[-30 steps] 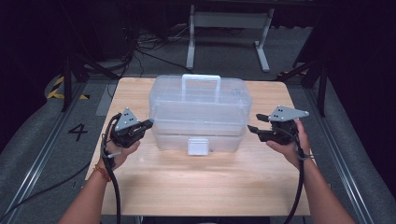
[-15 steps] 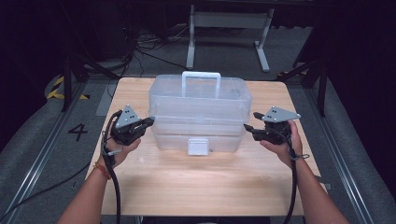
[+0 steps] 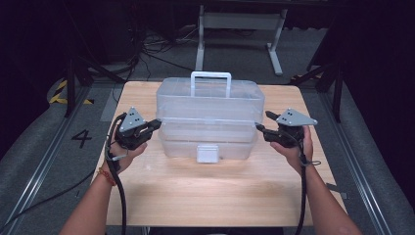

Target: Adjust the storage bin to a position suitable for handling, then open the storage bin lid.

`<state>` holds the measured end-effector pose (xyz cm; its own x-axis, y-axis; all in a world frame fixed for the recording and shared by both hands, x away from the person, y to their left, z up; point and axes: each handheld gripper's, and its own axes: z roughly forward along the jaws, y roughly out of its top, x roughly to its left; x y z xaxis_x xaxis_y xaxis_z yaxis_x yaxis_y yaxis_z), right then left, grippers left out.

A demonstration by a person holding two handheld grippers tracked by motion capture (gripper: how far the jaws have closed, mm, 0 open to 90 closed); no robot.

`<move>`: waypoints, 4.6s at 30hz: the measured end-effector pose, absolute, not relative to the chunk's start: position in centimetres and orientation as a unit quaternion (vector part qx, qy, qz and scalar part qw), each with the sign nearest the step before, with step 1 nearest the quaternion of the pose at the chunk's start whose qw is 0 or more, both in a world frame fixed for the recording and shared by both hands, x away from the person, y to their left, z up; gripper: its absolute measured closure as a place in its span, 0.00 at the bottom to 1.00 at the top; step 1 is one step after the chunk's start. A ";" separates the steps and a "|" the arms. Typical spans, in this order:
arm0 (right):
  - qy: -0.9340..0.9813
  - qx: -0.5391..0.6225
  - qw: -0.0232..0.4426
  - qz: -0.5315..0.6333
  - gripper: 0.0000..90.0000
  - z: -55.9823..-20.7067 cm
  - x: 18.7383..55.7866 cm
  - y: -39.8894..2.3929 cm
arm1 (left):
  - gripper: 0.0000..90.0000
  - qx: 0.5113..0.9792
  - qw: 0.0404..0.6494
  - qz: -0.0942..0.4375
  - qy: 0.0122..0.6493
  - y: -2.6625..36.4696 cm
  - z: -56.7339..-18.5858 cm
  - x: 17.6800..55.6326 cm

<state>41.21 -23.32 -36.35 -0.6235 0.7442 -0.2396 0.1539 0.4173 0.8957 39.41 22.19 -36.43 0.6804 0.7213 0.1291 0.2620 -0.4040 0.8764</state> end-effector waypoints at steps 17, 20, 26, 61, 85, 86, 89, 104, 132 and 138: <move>0.760 0.289 0.341 0.471 0.53 -35.1 41.9 -22.9 | 0.92 0.808 0.438 0.250 0.306 22.2 -38.6 39.5; 0.758 0.290 0.342 0.474 0.53 -34.8 42.2 -23.0 | 0.91 0.807 0.437 0.251 0.307 22.2 -39.1 39.7; 0.750 0.292 0.352 0.478 0.58 -34.2 42.6 -22.8 | 0.91 0.806 0.441 0.246 0.310 22.4 -39.8 39.8; 0.715 0.337 0.370 0.488 0.72 -33.1 45.3 -21.9 | 0.85 0.805 0.449 0.234 0.309 22.9 -40.5 39.8; 0.705 0.367 0.388 0.467 0.82 -31.7 47.3 -21.3 | 0.72 0.811 0.444 0.229 0.303 22.6 -40.1 39.2; 0.705 0.367 0.388 0.467 0.82 -31.7 47.3 -21.3 | 0.71 0.811 0.444 0.229 0.303 22.6 -40.1 39.2; 0.708 0.369 0.386 0.463 0.82 -31.4 47.5 -21.2 | 0.68 0.816 0.441 0.224 0.298 22.5 -39.9 39.1; 0.711 0.370 0.376 0.464 0.82 -30.7 48.7 -21.4 | 0.61 0.833 0.417 0.217 0.292 23.0 -39.8 38.6; 0.720 0.372 0.361 0.461 0.82 -30.0 50.0 -21.6 | 0.57 0.888 0.331 0.170 0.270 23.7 -44.2 36.5; 0.719 0.375 0.364 0.459 0.83 -29.9 50.4 -21.4 | 0.51 0.883 0.325 0.166 0.294 24.5 -45.5 35.9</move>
